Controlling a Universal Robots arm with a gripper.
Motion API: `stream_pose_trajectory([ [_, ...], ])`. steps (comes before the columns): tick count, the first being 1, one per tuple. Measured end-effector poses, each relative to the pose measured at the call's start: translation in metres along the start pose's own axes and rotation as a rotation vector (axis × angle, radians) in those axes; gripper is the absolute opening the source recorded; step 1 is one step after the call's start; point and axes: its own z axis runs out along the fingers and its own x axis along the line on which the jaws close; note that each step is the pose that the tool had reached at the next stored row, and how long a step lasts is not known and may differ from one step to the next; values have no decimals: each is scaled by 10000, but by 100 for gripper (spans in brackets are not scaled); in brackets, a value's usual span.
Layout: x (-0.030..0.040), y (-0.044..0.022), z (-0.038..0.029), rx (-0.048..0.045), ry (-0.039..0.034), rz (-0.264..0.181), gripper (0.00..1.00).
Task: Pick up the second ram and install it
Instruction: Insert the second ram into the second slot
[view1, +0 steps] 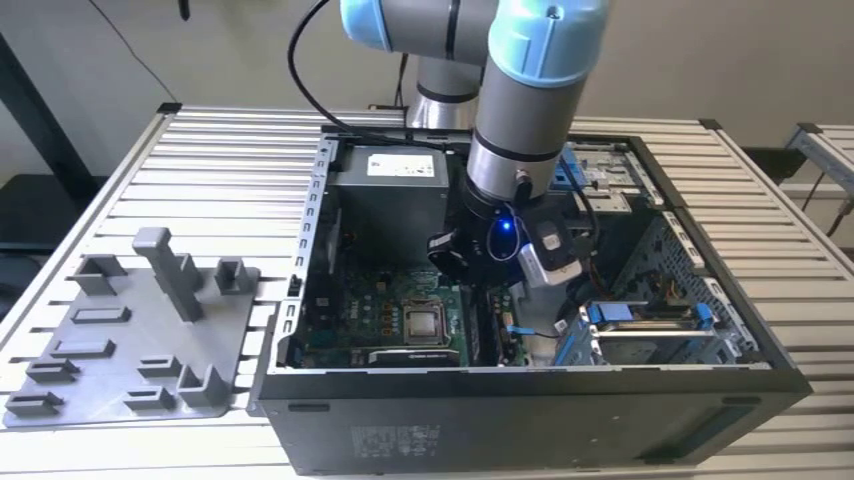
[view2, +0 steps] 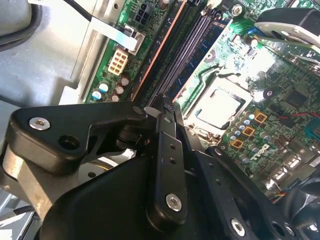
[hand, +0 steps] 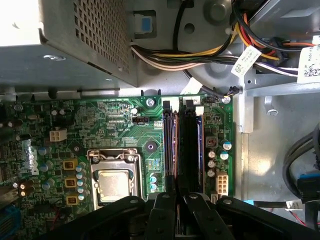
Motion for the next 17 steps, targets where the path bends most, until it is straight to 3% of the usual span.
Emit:
stream_pose_trajectory([
  [17,-2,1,-10,23,-9,-176,13],
])
